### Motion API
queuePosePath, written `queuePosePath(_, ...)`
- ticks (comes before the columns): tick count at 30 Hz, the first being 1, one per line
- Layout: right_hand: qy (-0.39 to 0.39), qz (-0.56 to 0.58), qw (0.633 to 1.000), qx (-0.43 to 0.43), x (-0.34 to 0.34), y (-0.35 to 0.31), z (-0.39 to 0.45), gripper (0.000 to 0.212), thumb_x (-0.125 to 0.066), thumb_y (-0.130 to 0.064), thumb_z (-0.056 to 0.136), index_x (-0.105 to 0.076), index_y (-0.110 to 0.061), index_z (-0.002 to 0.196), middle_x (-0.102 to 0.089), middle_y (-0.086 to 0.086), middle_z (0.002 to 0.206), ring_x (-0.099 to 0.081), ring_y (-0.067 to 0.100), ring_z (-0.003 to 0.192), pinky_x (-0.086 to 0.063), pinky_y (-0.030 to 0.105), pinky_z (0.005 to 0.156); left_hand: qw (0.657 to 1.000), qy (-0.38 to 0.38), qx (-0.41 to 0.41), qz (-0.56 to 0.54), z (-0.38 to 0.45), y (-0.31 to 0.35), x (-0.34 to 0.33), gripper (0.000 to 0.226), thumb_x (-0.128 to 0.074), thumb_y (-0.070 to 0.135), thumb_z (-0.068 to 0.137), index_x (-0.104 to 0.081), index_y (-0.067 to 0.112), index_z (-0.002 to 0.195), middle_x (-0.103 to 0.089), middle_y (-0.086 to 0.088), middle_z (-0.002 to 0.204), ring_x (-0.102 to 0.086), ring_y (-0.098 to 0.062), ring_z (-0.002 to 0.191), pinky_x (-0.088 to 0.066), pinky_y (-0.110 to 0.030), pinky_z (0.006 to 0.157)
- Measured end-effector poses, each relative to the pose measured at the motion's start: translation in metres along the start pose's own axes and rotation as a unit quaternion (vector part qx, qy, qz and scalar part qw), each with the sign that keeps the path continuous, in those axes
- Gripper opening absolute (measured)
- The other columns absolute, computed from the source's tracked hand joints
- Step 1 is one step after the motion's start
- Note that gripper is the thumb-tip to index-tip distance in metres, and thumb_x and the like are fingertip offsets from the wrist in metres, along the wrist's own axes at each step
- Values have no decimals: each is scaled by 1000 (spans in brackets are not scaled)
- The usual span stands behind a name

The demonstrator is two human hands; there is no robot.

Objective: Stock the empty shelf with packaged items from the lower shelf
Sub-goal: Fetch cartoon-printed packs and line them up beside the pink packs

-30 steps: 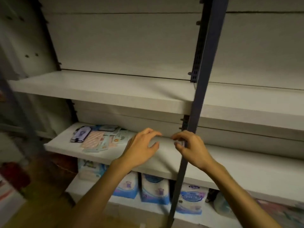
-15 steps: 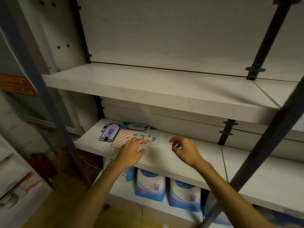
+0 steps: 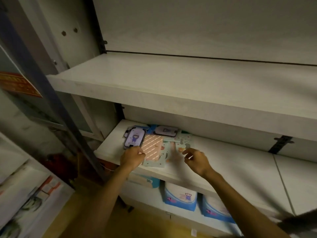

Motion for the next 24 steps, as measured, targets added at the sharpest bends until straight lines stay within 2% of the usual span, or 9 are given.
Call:
queuePosePath(4, -15, -15, 1000, -21, -30, -6, 21, 26, -63, -16, 88, -68, -23, 113, -70, -5, 102, -65, 13, 90, -56, 32, 85, 998, 42, 43, -20, 48, -45, 12, 22, -60, 45, 88, -66, 23, 91, -70, -6, 98, -63, -25, 86, -55, -37, 74)
queuePosePath(8, -10, -33, 998, -51, -48, -15, 40, 25, -62, -14, 90, -68, -22, 113, -70, -3, 105, -63, 12, 90, -52, 23, 80, 994, 80, 69, -9, 83, -70, 21, 41, -66, 55, 82, -64, 18, 99, -66, -8, 100, -63, -26, 87, -55, -39, 73)
queuePosePath(11, -10, -29, 996, -84, -62, -24, 53, 26, -63, -13, 90, -67, -20, 115, -70, -1, 105, -64, 12, 88, -53, 21, 78, 995, 52, 81, -4, 107, -91, 9, 65, -59, 77, 71, -56, 18, 98, -58, -6, 99, -60, -24, 86, -54, -39, 75)
queuePosePath(13, -5, -29, 995, -97, -71, -36, 64, 24, -63, -12, 90, -68, -19, 113, -71, 1, 105, -64, 11, 85, -52, 17, 75, 995, 24, 97, -24, 134, -118, -13, 83, -48, 94, 55, -56, 20, 92, -61, -3, 92, -61, -21, 80, -56, -38, 72)
queuePosePath(15, 2, -33, 994, -107, -83, -49, 75, 22, -63, -15, 91, -69, -20, 111, -72, 2, 105, -63, 10, 84, -52, 18, 75, 995, 7, 95, -27, 153, -132, -27, 88, -40, 101, 42, -58, 26, 85, -63, -2, 85, -61, -19, 73, -57, -38, 68)
queuePosePath(20, 13, -30, 988, -150, -122, -85, 98, 24, -61, -16, 90, -66, -19, 113, -70, 2, 109, -65, 16, 96, -54, 28, 86, 993, -21, 86, -76, 144, -120, -2, 55, -72, 73, 65, -62, 23, 85, -65, -1, 85, -63, -18, 75, -58, -38, 73)
queuePosePath(24, 20, -41, 984, -175, -149, -109, 113, 19, -58, -21, 92, -68, -18, 107, -69, 3, 104, -65, 19, 94, -52, 28, 82, 985, -60, 96, -129, 155, -141, 1, 48, -82, 57, 66, -68, 15, 86, -71, -3, 83, -67, -20, 74, -59, -37, 68)
Point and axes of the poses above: each hand's wrist, its own z-axis towards the middle knuckle, its own x-axis out of the back of the hand, y = z × x, the point moved 9 cm from there along z, towards the middle knuckle
